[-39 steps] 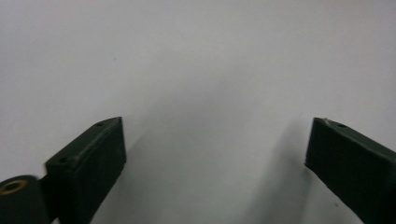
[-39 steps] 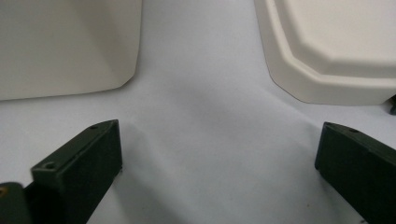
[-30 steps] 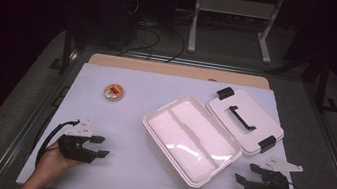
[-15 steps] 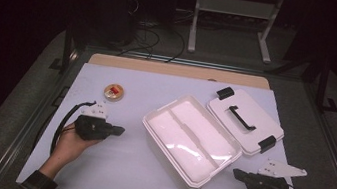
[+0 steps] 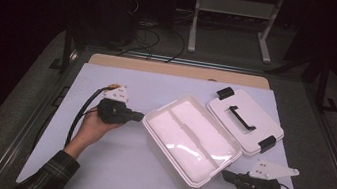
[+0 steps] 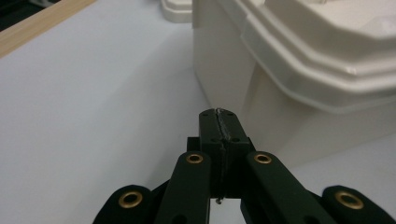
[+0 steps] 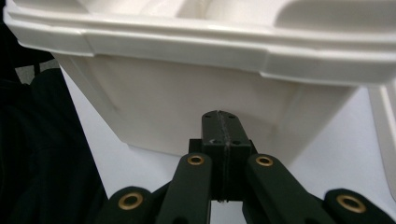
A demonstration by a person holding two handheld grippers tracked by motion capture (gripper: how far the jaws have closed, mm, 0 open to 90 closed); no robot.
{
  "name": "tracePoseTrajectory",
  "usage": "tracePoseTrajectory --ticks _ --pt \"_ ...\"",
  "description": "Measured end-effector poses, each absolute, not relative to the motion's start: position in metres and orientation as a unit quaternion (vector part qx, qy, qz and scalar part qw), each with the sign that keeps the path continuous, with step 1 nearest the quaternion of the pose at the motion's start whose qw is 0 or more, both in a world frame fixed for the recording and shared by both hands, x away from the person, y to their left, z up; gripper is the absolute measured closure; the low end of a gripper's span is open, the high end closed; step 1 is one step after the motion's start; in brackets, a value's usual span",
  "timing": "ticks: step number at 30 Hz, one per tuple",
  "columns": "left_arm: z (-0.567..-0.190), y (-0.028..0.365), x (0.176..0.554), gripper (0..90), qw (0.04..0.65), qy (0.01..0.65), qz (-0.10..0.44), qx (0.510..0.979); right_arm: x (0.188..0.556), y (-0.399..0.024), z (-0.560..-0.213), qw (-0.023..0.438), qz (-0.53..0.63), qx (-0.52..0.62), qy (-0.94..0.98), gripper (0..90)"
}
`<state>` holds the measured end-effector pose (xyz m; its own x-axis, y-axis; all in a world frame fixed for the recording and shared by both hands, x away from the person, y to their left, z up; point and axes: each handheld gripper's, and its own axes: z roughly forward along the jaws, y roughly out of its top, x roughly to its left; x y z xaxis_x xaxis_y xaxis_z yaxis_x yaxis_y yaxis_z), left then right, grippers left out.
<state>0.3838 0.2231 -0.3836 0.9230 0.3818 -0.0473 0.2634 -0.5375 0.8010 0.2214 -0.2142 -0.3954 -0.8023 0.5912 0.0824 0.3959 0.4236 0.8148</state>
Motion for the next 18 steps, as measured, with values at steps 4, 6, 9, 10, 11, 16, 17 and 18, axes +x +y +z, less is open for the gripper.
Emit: tracePoseTrajectory --ticks 4,6,9,10,11,16,17,18 --pt "-0.386 0.204 0.390 89.9 0.444 0.167 0.059 0.878 0.223 -0.211 -0.396 0.109 0.451 0.292 0.837 89.8" --pt "-0.386 0.202 0.391 89.9 0.446 0.164 0.057 0.878 0.223 -0.211 -0.396 0.109 0.450 0.292 0.837 89.8" --pt "-0.387 0.195 0.393 89.9 0.445 0.156 0.056 0.880 0.223 -0.211 -0.396 0.111 0.451 0.293 0.836 89.8" --pt "-0.387 0.195 0.393 89.9 0.445 0.156 0.056 0.880 0.223 -0.212 -0.396 0.110 0.450 0.294 0.836 89.9" --pt "-0.387 0.193 0.394 89.9 0.446 0.154 0.054 0.880 0.223 -0.212 -0.396 0.110 0.451 0.294 0.836 89.9" --pt "-0.387 0.195 0.393 89.9 0.446 0.149 0.050 0.881 0.225 -0.212 -0.397 0.113 0.452 0.294 0.835 89.9" --pt "-0.387 0.197 0.393 90.0 0.446 0.147 0.049 0.882 0.226 -0.212 -0.397 0.114 0.452 0.293 0.834 89.9" --pt "-0.387 0.197 0.392 90.0 0.446 0.148 0.048 0.881 0.227 -0.212 -0.397 0.113 0.452 0.294 0.834 89.9"
